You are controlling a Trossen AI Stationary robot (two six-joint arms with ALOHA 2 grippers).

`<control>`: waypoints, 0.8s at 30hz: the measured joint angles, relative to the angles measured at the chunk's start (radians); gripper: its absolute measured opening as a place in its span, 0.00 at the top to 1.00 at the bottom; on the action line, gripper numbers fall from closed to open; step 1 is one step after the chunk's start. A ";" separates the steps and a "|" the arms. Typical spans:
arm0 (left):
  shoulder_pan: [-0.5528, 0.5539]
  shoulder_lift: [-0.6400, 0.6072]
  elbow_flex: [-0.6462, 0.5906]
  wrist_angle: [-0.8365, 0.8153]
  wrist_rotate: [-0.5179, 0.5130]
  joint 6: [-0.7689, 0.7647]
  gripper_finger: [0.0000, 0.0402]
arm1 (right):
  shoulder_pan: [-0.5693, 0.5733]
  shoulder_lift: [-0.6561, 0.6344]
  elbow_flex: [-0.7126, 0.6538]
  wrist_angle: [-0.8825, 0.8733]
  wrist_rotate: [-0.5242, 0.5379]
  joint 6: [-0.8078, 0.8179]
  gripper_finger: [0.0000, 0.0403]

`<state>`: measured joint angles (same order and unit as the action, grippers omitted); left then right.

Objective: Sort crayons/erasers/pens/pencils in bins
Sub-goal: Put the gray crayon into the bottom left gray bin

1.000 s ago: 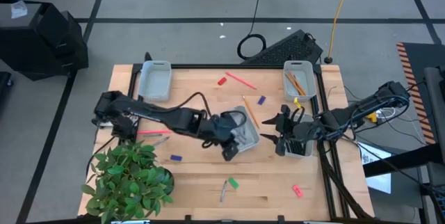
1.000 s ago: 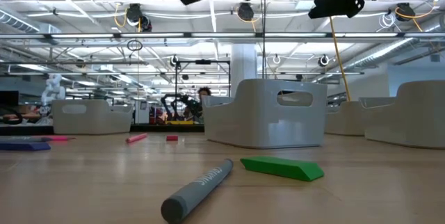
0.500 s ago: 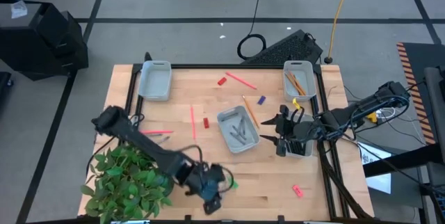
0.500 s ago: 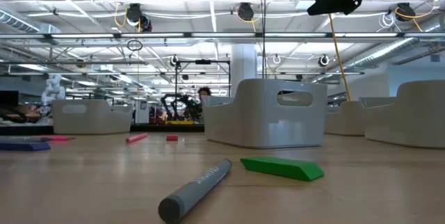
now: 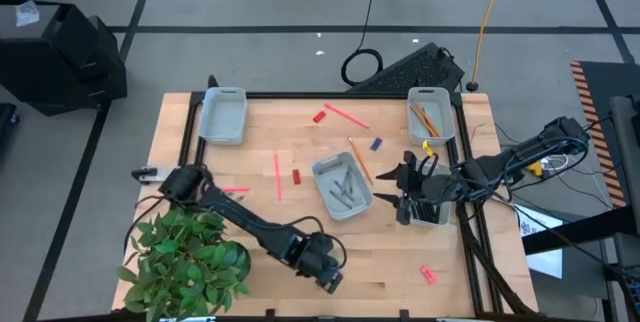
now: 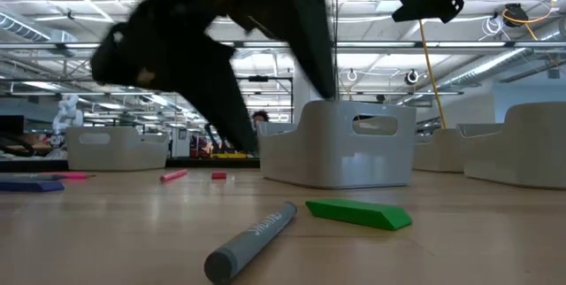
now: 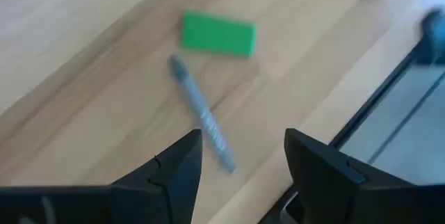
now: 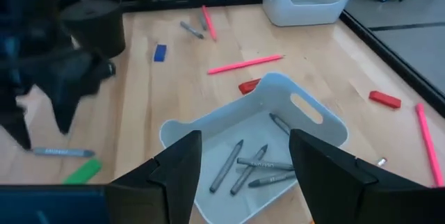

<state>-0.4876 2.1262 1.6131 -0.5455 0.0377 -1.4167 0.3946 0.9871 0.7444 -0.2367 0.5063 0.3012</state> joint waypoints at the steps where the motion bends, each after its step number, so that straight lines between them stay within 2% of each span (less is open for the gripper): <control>1: 0.006 0.010 0.000 0.026 -0.001 -0.021 0.48 | 0.000 0.000 0.000 0.000 0.015 0.009 0.47; 4: 0.013 0.031 0.001 0.035 -0.011 -0.107 0.48 | 0.000 0.000 0.000 0.000 0.040 0.030 0.47; 7: 0.017 0.057 0.000 -0.027 0.001 -0.179 0.48 | 0.000 0.000 0.000 -0.002 0.043 0.033 0.47; 17: 0.022 0.075 0.005 -0.074 0.005 -0.270 0.48 | 0.000 0.000 0.000 -0.001 0.043 0.032 0.47; 24: 0.050 0.067 0.019 -0.116 0.033 -0.258 0.59 | 0.000 0.000 0.000 0.001 0.043 -0.003 0.47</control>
<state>-0.4373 2.1934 1.6322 -0.6618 0.0702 -1.6743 0.3946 0.9871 0.7441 -0.2361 0.5491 0.2984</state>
